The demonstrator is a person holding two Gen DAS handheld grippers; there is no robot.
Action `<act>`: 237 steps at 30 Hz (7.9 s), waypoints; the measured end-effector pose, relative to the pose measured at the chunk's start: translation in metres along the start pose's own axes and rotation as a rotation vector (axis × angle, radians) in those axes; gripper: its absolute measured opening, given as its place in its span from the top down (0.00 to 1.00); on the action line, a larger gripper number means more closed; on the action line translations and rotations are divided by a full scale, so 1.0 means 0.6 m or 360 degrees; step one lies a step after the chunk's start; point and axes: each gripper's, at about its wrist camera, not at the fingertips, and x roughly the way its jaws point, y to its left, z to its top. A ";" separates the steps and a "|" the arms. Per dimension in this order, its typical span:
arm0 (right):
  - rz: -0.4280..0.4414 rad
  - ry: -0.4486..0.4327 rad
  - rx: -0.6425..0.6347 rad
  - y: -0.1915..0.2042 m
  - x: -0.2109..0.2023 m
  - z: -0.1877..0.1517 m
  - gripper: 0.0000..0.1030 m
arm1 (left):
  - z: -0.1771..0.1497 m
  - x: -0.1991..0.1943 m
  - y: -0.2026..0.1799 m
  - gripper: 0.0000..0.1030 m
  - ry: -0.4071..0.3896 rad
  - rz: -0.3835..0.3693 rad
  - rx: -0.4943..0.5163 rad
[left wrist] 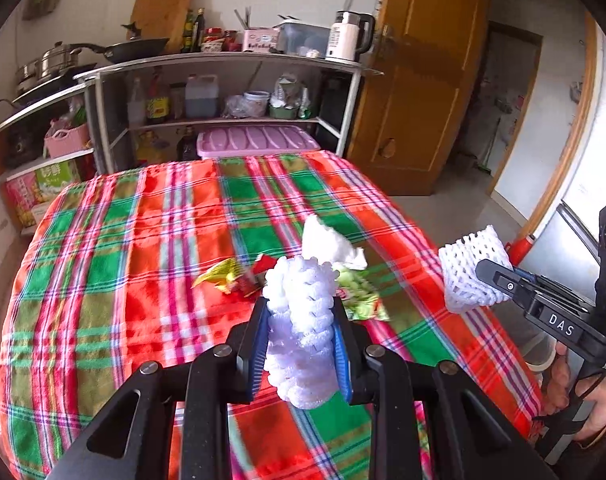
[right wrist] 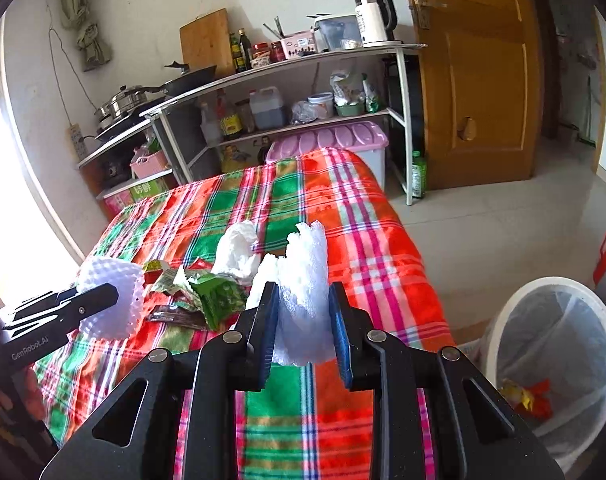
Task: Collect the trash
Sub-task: 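Carry both held white foam nets off the table over the trash bin, then open both tools to drop the foam nets into the bin, then move both empty tools back over the snack packets on the table, then grasp the green snack packet with the right tool while the left tool grasps the yellow packet, then carry the green and yellow packets over the trash bin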
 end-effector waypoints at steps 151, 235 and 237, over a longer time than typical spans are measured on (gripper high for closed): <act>0.0188 0.0253 -0.0234 0.115 0.146 -0.008 0.37 | 0.004 0.047 0.174 0.25 0.0065 0.0021 -0.0333; 0.0137 0.0159 -0.0146 0.068 0.087 -0.024 0.76 | 0.019 0.058 0.100 0.70 0.0057 0.0017 -0.0158; 0.0164 0.0164 -0.0112 0.058 0.079 -0.026 0.76 | 0.019 0.054 0.092 0.70 0.0055 0.0003 -0.0144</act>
